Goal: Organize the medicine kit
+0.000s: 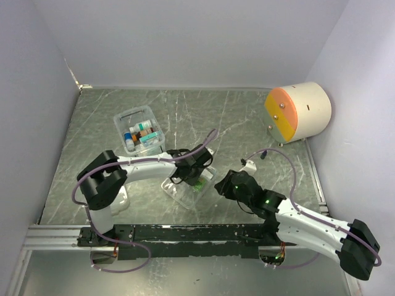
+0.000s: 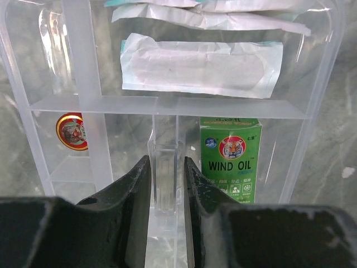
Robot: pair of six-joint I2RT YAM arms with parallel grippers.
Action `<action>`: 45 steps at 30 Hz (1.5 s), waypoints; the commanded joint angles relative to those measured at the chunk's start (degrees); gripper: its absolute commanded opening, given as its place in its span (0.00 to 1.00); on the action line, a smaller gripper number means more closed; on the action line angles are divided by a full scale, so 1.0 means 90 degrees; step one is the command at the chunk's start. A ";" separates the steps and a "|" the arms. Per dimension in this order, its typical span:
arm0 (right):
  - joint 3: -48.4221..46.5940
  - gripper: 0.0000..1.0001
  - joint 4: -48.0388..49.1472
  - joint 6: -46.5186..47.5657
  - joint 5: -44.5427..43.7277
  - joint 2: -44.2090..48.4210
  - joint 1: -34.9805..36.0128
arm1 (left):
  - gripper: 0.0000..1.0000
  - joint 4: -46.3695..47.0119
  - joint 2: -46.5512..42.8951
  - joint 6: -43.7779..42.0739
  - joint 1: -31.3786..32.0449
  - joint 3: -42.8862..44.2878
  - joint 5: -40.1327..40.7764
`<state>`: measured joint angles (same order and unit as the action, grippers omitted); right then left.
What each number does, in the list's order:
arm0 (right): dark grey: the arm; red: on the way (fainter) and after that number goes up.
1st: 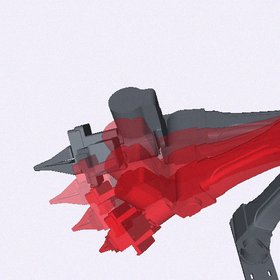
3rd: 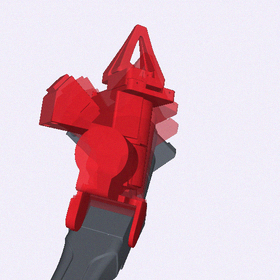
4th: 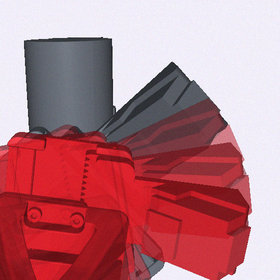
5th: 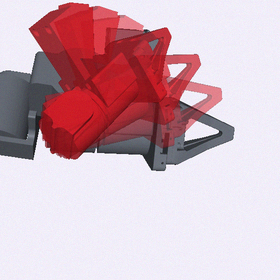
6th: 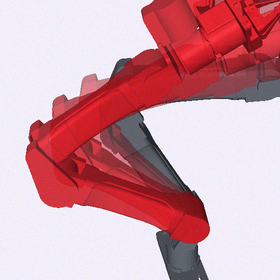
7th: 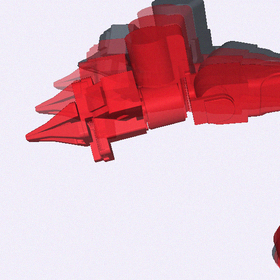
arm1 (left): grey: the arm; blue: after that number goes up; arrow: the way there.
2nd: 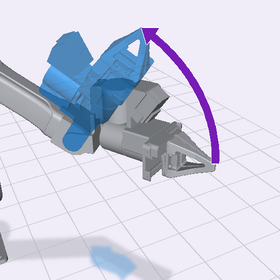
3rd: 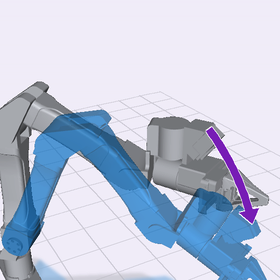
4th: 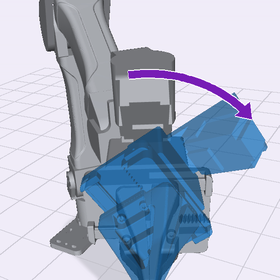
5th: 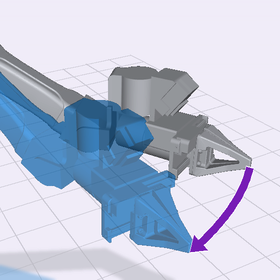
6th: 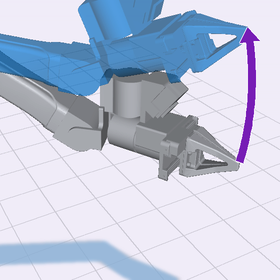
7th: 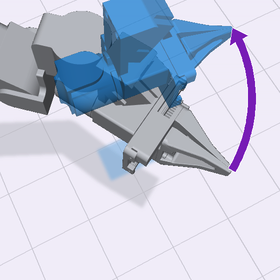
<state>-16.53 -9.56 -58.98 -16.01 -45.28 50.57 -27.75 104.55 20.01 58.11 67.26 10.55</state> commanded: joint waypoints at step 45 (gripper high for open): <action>-0.1067 0.34 -0.1591 -0.0212 -0.0959 0.0728 -0.0025 | 0.32 -0.2474 -0.0762 0.1516 -0.4792 0.3124 -0.0035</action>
<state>-27.20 -24.71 -59.81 -23.92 -39.09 50.57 -49.80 96.07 30.76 16.80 94.37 13.37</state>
